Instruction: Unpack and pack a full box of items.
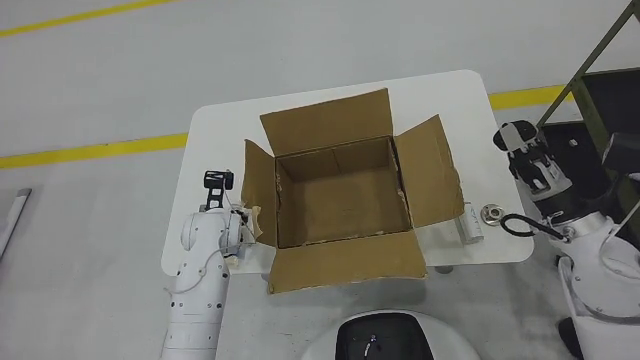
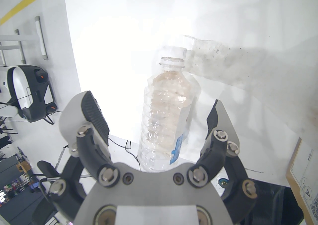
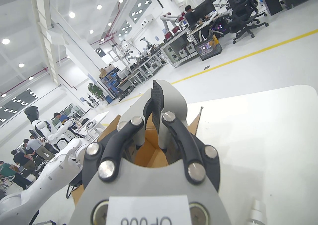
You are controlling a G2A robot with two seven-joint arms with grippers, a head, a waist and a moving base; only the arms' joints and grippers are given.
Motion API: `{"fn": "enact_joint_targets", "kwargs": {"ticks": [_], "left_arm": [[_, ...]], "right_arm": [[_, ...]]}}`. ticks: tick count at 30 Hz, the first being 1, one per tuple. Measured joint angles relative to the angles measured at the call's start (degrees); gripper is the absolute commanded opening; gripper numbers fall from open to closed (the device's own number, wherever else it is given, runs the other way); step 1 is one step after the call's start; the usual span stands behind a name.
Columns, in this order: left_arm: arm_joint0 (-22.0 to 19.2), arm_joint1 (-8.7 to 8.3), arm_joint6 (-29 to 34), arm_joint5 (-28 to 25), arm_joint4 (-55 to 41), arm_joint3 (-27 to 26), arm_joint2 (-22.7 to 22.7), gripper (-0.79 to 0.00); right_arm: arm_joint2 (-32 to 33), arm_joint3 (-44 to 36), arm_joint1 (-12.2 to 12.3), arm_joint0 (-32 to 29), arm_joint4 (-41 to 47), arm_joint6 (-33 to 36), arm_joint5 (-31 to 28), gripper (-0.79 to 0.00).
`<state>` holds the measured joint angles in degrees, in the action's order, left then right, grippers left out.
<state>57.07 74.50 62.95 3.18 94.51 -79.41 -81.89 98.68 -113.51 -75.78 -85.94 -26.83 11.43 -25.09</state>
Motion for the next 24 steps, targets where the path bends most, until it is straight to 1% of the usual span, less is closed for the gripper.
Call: {"fn": "enact_joint_targets", "kwargs": {"ticks": [6,9,12,14,18,24], "left_arm": [[1.87,-0.37,-3.49,1.82,0.94,-5.56,-2.85,0.000],[3.36,-0.58,-6.78,1.15,-0.45,-9.32,-4.71,0.000],[5.59,-0.99,-10.06,-1.53,-1.72,-13.51,-7.21,0.000],[6.82,-1.27,-10.72,-3.62,-2.66,-15.76,-8.85,0.000],[9.00,-1.76,-10.06,-8.03,-5.10,-20.54,-11.86,0.000],[11.41,-2.16,-9.07,-14.36,-12.14,-25.38,-14.09,0.000]], "right_arm": [[-1.00,1.02,0.17,1.22,-0.25,-0.44,0.18,-0.785],[-1.52,1.28,0.27,1.96,-0.38,-0.48,0.08,-0.785],[-2.09,1.60,0.37,2.82,-0.47,-0.37,-0.11,-0.785],[-2.45,1.88,0.44,3.33,-0.60,-0.18,-0.17,-0.785],[-3.57,2.49,0.56,4.29,-0.96,0.19,-0.15,-0.785],[-5.24,3.25,0.68,5.38,-1.39,0.18,-0.01,-0.785]]}}
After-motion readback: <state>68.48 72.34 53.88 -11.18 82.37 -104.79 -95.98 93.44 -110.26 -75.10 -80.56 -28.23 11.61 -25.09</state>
